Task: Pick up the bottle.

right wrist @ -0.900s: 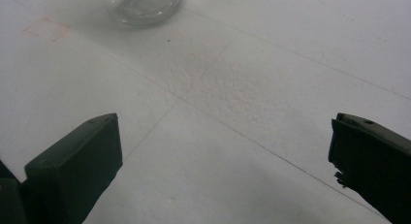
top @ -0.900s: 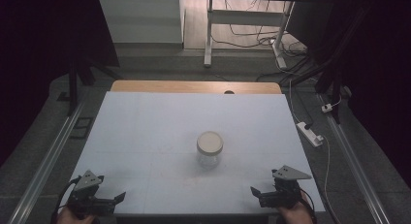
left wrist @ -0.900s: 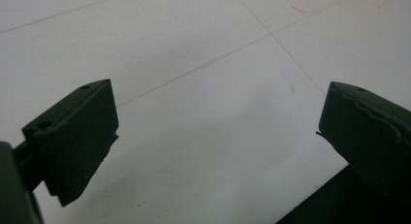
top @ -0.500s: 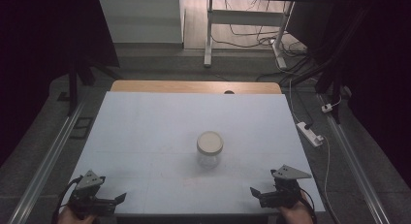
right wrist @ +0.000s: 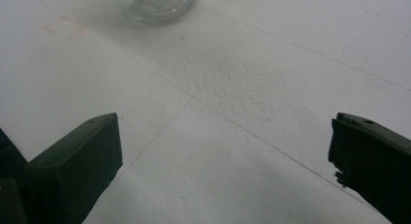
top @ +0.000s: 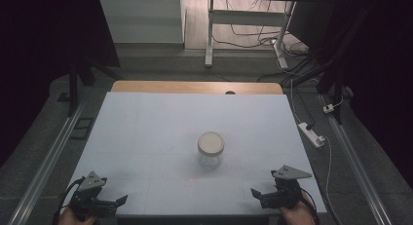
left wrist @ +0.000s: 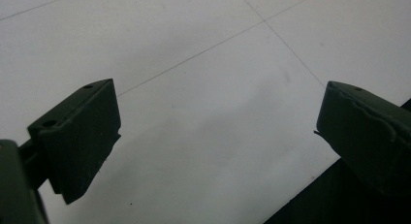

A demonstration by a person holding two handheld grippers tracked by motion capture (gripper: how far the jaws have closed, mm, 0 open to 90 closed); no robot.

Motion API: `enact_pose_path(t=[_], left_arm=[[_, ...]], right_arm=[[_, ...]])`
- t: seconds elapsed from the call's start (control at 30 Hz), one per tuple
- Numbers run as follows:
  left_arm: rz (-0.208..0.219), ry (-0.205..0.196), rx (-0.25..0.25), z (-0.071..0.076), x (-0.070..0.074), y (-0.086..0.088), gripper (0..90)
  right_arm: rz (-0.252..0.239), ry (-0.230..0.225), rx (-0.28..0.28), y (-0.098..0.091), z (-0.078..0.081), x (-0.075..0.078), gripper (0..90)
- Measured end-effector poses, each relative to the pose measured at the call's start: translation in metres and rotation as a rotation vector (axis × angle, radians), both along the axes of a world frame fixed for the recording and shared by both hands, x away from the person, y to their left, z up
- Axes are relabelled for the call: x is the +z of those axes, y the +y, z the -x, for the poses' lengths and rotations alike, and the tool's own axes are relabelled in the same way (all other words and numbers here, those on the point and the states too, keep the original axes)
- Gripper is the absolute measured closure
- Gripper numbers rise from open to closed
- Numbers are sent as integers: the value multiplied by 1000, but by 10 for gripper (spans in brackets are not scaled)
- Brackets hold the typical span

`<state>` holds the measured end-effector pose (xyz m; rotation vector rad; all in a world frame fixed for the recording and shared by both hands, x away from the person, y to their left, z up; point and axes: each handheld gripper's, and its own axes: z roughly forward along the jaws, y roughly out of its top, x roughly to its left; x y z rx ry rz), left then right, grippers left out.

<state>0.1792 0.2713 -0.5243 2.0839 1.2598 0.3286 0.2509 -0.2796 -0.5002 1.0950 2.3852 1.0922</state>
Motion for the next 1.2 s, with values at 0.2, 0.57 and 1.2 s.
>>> enact_pose_path(t=[0.2,0.57,1.2], left_arm=[[18,3,-1,0,0,2,28],[24,5,-1,-1,0,3,28],[34,13,-1,-2,0,4,27]], right_arm=[[15,12,7,1,-1,-1,0],[-5,-10,49,6,1,2,0],[-36,-16,112,20,-4,4,0]])
